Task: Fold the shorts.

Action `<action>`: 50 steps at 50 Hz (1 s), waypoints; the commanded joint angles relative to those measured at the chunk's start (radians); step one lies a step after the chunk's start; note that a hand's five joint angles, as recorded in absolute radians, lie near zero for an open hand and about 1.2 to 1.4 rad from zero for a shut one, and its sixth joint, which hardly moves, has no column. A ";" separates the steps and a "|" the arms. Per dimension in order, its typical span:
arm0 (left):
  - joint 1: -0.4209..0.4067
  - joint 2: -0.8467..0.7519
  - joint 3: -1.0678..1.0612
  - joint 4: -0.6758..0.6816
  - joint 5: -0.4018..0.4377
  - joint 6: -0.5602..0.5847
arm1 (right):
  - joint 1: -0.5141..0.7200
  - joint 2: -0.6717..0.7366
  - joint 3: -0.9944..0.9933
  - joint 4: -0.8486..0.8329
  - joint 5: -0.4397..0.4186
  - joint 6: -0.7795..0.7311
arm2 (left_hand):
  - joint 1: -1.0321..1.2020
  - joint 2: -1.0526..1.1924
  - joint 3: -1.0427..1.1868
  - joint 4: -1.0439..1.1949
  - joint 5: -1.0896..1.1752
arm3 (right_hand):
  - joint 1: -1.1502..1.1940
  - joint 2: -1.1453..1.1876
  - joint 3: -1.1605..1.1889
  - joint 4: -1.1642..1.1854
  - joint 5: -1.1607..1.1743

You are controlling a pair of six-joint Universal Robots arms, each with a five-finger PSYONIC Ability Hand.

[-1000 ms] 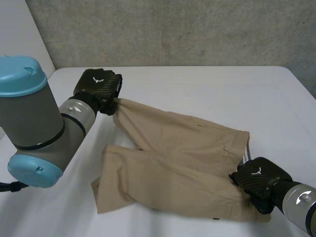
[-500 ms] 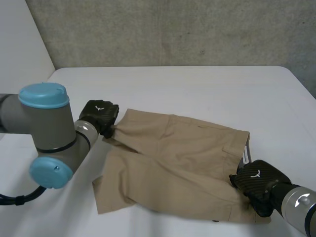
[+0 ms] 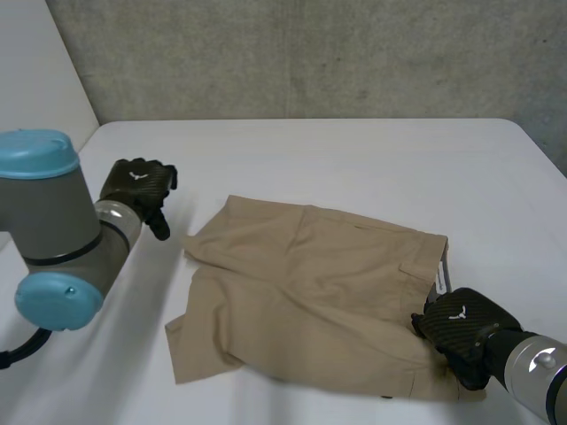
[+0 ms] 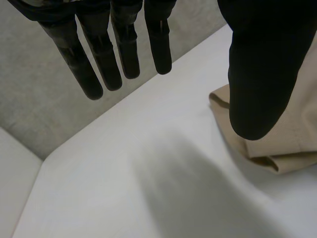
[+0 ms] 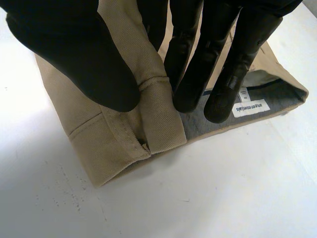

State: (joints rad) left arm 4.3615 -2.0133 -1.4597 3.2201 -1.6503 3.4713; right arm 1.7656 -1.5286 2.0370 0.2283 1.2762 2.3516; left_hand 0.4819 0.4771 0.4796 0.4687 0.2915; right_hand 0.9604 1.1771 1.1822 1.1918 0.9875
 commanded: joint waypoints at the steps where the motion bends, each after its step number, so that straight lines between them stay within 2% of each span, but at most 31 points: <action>1: 0.070 -0.002 -0.086 -0.010 0.038 -0.057 | 0.000 -0.001 0.000 0.000 0.000 0.000 | 0.166 0.171 0.168 0.179 0.182 | 0.436 0.219 0.214 0.204 0.234; 8: 0.138 -0.057 -0.111 -0.025 0.171 -0.133 | 0.000 -0.001 0.002 0.000 0.000 0.002 | 0.169 0.174 0.171 0.182 0.185 | 0.436 0.219 0.214 0.204 0.234; 11: 0.144 -0.062 -0.111 -0.031 0.185 -0.147 | 0.000 -0.001 0.003 0.000 0.000 0.002 | 0.169 0.174 0.171 0.182 0.185 | 0.436 0.219 0.214 0.204 0.234; 12: 0.154 -0.082 -0.096 -0.049 0.229 -0.217 | 0.000 -0.001 0.002 0.000 0.000 0.002 | 0.166 0.171 0.168 0.179 0.182 | 0.436 0.219 0.214 0.204 0.234; 18: 0.158 -0.125 -0.053 -0.056 0.297 -0.336 | 0.003 -0.002 0.003 0.000 0.002 0.002 | 0.169 0.174 0.171 0.182 0.185 | 0.436 0.219 0.214 0.204 0.234; 30: 0.147 -0.170 -0.027 -0.054 0.303 -0.354 | 0.003 -0.002 0.005 0.000 0.000 0.002 | 0.187 0.191 0.189 0.200 0.202 | 0.436 0.219 0.214 0.204 0.234; 39: 0.133 -0.177 -0.031 -0.059 0.299 -0.353 | 0.003 -0.004 0.008 0.000 0.000 0.002 | 0.424 0.429 0.426 0.437 0.440 | 0.436 0.219 0.214 0.204 0.234; 40: 0.133 -0.177 -0.033 -0.060 0.299 -0.351 | 0.003 -0.002 0.008 0.000 0.000 0.002 | 0.483 0.487 0.485 0.496 0.498 | 0.436 0.219 0.214 0.204 0.234; 41: 0.133 -0.174 -0.036 -0.063 0.297 -0.351 | 0.003 -0.004 0.008 0.000 0.000 0.002 | 0.643 0.648 0.645 0.656 0.659 | 0.436 0.219 0.214 0.204 0.234; 45: 0.141 -0.154 -0.039 -0.086 0.293 -0.350 | 0.003 -0.004 0.008 0.000 0.000 0.002 | 0.876 0.881 0.878 0.889 0.892 | 0.436 0.219 0.214 0.204 0.234; 50: 0.153 -0.113 -0.059 -0.114 0.291 -0.348 | 0.003 -0.004 0.008 -0.001 0.000 0.002 | 0.888 0.893 0.891 0.902 0.904 | 0.436 0.219 0.214 0.204 0.234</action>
State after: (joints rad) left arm 4.5000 -2.1717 -1.4973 3.1402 -1.3553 3.1215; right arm 1.7687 -1.5322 2.0448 0.2285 1.2763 2.3531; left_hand 1.1122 1.1671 1.1595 1.1668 0.9727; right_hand 0.9604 1.1770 1.1874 1.1919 0.9875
